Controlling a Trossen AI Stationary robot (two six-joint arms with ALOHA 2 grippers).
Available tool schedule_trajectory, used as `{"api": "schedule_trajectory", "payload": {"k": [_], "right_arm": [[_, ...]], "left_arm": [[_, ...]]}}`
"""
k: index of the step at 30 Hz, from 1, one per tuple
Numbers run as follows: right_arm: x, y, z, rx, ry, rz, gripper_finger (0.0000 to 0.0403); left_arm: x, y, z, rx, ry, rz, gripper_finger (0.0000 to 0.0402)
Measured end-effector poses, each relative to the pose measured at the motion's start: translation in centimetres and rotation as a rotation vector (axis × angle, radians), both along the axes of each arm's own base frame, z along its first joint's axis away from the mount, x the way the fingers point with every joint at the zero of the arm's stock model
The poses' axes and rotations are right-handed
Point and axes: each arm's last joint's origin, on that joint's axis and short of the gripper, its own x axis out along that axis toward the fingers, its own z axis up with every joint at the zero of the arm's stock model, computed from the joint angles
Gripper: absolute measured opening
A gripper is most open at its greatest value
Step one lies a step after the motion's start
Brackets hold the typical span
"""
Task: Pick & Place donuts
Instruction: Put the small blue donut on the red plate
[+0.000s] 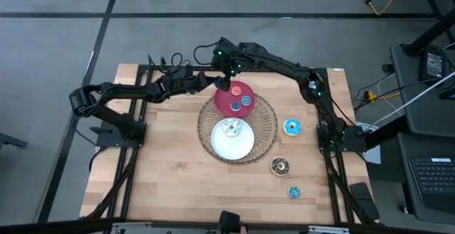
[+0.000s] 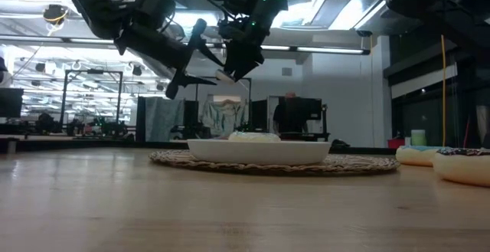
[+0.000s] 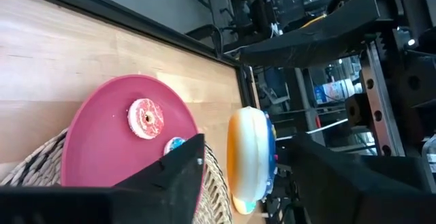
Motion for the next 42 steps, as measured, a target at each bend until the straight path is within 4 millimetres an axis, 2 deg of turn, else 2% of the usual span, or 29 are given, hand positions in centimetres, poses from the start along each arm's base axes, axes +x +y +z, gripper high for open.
{"api": "schedule_trajectory", "payload": {"k": [15, 20, 26, 35, 42], "right_arm": [[-0.2, 0.0, -0.1, -0.023, 0.034, -0.024, 0.0291], [-0.6, 0.1, -0.4, -0.015, 0.084, -0.032, 0.0291], [-0.9, 0.1, -0.5, -0.037, 0.125, -0.051, 0.0291], [-1.5, -0.3, -0.7, -0.009, 0.169, -0.081, 0.0292], [-2.5, -1.7, -0.8, -0.046, 0.219, -0.166, 0.0291]], "left_arm": [[0.0, 0.0, -0.1, -0.008, 0.006, -0.005, 0.0057], [-0.3, -0.1, -1.0, -0.048, 0.098, 0.033, 0.0014], [-0.3, 0.0, -2.5, -0.090, 0.182, 0.047, 0.0011], [1.0, 0.4, -4.2, -0.098, 0.150, 0.037, 0.0008], [2.0, 0.9, -5.7, -0.127, 0.124, 0.021, 0.0006]]}}
